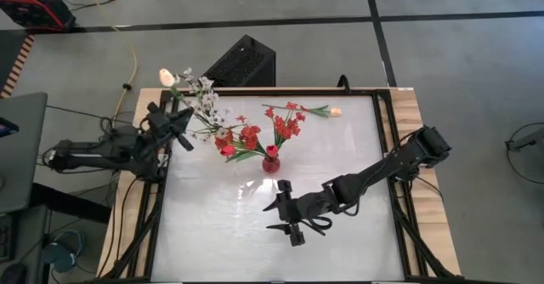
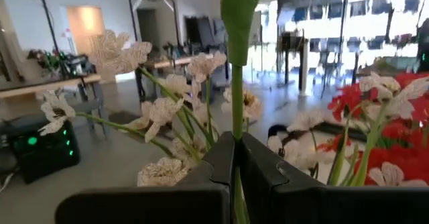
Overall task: Sort flowers into vase by color
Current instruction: Put the bottom white tulip into the yellow vase
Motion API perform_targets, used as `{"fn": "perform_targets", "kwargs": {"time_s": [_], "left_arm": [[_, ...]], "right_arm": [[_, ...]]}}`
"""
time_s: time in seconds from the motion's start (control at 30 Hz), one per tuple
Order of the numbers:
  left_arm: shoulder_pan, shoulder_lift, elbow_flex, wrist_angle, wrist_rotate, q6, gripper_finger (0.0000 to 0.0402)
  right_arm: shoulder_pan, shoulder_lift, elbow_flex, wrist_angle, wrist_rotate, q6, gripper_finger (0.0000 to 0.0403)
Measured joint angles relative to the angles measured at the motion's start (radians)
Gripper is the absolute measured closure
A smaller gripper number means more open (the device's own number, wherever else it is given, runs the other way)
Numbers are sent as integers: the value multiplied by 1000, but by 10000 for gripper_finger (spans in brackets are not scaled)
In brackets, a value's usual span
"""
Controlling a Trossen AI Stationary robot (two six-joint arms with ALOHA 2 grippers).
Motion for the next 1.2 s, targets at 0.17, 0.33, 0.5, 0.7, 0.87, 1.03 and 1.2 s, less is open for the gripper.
{"fn": "perform_targets", "kwargs": {"time_s": [0.17, 0.33, 0.5, 0.7, 0.87, 1.03, 1.2], "left_arm": [[19, -40, -101, 146, 44, 14, 402], [39, -49, -190, 206, 61, -11, 401], [51, -49, -261, 303, 62, -18, 402], [52, -49, -271, 395, 98, 18, 401], [57, -48, -271, 403, 103, 49, 401], [85, -47, -275, 351, 110, 4, 402], [115, -28, -304, 369, 140, -23, 402]], "right_arm": [[6, -7, 0, -5, 0, 1, 148], [8, -10, 0, -4, 0, -5, 148], [3, -10, 0, -3, 1, -6, 148], [3, -10, 0, -5, 1, -8, 148], [-2, -11, 0, -6, 1, -11, 148], [-11, -11, 0, -7, 1, -11, 148], [-11, -11, 0, -10, 1, -11, 148]]}}
